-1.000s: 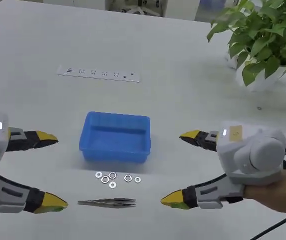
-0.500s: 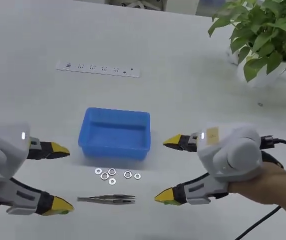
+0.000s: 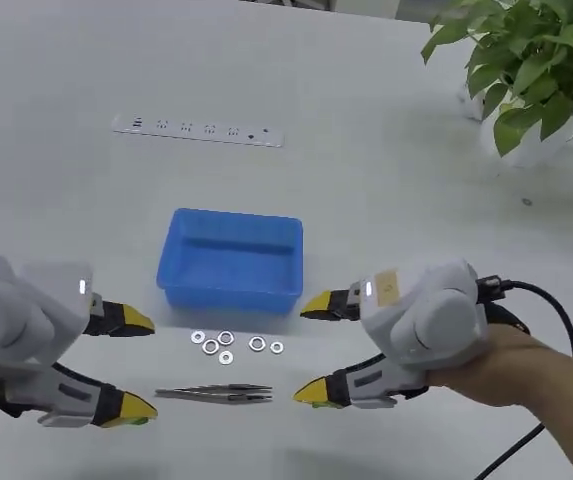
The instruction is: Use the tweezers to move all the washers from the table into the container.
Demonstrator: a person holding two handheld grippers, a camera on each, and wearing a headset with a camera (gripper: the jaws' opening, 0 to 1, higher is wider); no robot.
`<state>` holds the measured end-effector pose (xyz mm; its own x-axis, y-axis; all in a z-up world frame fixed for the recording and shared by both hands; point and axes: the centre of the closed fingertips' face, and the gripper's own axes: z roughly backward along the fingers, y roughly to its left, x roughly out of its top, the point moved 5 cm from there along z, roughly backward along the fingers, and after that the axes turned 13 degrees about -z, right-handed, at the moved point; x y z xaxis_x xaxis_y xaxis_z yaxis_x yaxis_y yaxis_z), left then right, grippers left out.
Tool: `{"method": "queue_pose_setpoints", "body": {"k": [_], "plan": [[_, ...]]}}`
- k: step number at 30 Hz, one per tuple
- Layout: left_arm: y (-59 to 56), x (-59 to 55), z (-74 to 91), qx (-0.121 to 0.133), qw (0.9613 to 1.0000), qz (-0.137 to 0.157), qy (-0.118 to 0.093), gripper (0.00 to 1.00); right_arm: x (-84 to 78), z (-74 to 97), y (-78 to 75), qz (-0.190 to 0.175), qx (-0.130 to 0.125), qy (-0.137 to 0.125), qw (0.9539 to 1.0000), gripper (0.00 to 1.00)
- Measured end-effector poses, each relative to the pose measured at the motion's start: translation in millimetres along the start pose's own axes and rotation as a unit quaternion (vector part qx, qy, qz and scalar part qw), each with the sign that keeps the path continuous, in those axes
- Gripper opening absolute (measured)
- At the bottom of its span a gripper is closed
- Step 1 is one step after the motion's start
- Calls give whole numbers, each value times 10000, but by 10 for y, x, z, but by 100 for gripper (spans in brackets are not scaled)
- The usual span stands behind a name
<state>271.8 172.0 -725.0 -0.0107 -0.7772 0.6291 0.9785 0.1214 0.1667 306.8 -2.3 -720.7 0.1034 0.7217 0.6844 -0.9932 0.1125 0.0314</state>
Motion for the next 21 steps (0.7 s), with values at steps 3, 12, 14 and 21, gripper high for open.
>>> {"method": "queue_pose_setpoints", "body": {"k": [3, 12, 14, 21], "plan": [[-8, -28, -40, -51, 9999, -49, 80, 50, -6, -62, 21, 69, 80, 53, 9999, 47], [-44, -69, -137, -224, 9994, -106, 232, 42, -8, -247, 100, 286, 340, 179, 9989, 38], [-36, -76, -154, -198, 9995, -97, 226, 39, -9, -284, 121, 325, 395, 205, 9985, 35], [-39, -104, -202, -211, 9993, -132, 278, 32, -18, -427, 177, 306, 542, 279, 9977, 29]]}}
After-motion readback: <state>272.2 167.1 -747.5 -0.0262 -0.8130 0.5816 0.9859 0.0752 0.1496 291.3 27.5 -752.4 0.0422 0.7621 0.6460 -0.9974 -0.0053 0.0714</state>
